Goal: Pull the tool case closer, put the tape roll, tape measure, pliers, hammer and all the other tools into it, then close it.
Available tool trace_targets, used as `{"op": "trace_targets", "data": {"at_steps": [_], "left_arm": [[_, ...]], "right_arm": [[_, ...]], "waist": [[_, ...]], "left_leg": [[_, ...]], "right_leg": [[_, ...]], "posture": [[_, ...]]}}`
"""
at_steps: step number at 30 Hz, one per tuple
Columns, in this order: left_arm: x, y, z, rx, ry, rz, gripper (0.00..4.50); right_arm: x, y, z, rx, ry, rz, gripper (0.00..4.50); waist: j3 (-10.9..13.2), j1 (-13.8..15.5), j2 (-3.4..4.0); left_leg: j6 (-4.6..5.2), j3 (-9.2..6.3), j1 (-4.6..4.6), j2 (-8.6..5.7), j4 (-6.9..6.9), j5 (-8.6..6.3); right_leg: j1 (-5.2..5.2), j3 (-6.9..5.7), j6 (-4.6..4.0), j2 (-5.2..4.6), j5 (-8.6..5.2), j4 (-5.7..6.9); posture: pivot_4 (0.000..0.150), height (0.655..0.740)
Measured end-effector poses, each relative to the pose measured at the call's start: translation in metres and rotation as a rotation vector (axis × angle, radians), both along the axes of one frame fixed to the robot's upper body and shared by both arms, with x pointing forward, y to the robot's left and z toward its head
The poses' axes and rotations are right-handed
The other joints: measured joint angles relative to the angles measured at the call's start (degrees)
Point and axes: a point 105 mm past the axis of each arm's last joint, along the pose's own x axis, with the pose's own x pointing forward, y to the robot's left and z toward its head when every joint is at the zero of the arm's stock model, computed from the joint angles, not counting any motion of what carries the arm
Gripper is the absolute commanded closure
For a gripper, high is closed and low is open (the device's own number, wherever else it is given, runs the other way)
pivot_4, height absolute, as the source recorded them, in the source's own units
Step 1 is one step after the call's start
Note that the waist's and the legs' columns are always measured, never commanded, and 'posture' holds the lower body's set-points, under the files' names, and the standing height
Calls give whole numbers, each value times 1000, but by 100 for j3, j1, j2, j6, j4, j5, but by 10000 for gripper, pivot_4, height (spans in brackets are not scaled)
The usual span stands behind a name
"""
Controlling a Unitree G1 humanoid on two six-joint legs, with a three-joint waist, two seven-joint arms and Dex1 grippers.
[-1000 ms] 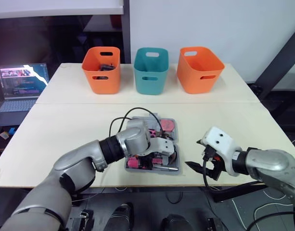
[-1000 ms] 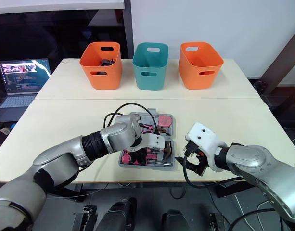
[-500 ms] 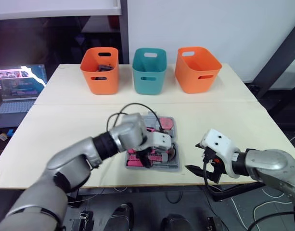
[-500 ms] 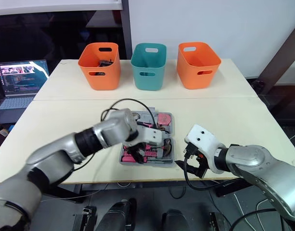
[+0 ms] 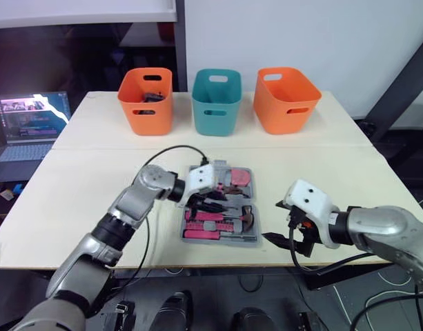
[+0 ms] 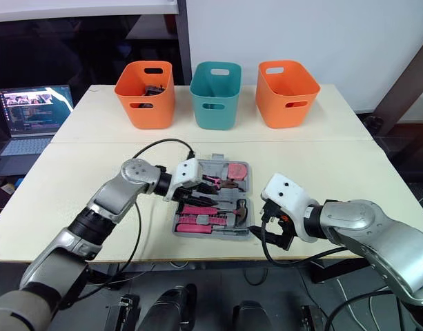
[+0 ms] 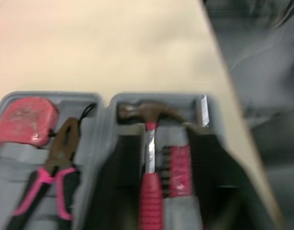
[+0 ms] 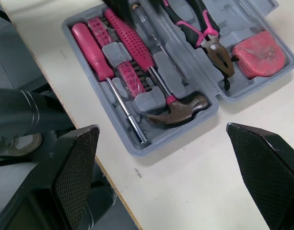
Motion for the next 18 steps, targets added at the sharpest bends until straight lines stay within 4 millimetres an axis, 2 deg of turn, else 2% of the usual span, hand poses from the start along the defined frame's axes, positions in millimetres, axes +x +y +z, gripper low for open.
{"op": "trace_targets", "data": {"at_steps": [2, 6, 9, 14, 18], "left_arm": [[-4, 6, -9, 5, -18, -28, 44471], [-2, 0, -24, -49, -84, -33, 44471], [-3, 5, -36, -37, -102, -30, 44471], [-7, 17, -76, 29, -52, 4, 44471], [-7, 13, -82, 18, -90, 2, 44471]], "right_arm": [[0, 0, 1, -2, 1, 4, 0], [2, 2, 7, -11, -14, 21, 0], [3, 3, 8, -16, -15, 29, 0], [5, 3, 7, -20, -5, 27, 0], [5, 3, 7, -20, -5, 22, 0]], "waist": [[-2, 6, 3], [-1, 30, 2], [-2, 7, 4], [-2, -6, 4], [-9, 25, 11]], "left_leg": [[0, 0, 2, 0, 0, 0], [2, 0, 0, -2, 2, -2], [2, 0, 2, -1, -1, -2], [3, -1, 2, -1, -2, -2], [3, -1, 5, -1, 3, -3]], "right_leg": [[1, 0, 0, 0, 0, 0], [0, 0, 4, -3, 3, 0], [-1, 0, 4, -1, 3, 0], [-2, 0, 4, 1, 3, 1], [5, 0, 8, -2, 5, 1]], "posture": [[1500, 7400], [1500, 7400], [1500, 7400], [1500, 7400], [1500, 7400]]}}
